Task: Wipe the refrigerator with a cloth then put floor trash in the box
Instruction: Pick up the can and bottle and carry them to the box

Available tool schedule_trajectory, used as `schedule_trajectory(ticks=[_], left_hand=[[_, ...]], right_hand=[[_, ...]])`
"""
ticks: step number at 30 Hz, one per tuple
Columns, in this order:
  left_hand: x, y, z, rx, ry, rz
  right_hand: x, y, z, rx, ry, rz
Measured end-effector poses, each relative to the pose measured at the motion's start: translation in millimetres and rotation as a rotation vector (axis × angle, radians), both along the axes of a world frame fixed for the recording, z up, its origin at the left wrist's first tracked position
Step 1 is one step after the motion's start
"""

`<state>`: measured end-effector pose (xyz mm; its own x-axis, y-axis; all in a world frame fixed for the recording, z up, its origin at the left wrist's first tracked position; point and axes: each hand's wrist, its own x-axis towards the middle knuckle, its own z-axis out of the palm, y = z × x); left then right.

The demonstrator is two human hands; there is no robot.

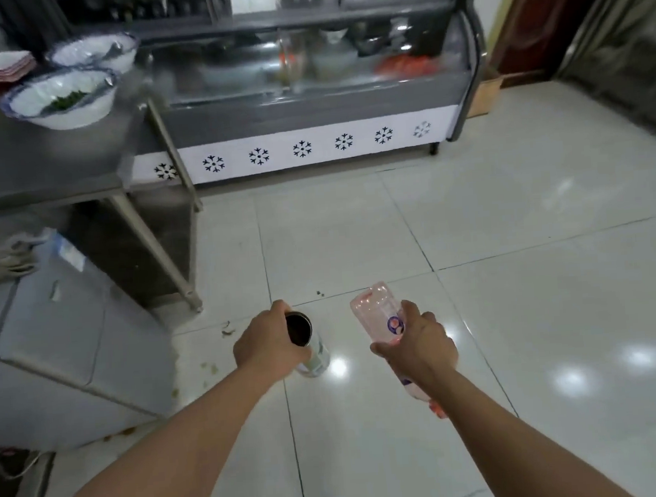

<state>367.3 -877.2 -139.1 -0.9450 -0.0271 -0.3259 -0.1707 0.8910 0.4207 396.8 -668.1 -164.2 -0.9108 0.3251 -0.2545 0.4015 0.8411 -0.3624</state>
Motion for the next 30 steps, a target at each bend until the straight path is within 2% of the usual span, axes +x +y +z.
schedule_trajectory(ticks=[12,17,30], left_hand=[[-97.1,229.9,63.2,0.132,0.080,-0.270],[-168.7,323.1,69.8,0.208,0.095,-0.329],[-339.2,548.7,105.0,0.189,0.126,-0.489]], right_hand=[[-41.1,214.0,76.1,-0.034,0.053,-0.318],[-98.5,296.2,91.8,-0.023,0.050,-0.386],[-248.7,513.7,128.6,-0.003,0.079,-0.532]])
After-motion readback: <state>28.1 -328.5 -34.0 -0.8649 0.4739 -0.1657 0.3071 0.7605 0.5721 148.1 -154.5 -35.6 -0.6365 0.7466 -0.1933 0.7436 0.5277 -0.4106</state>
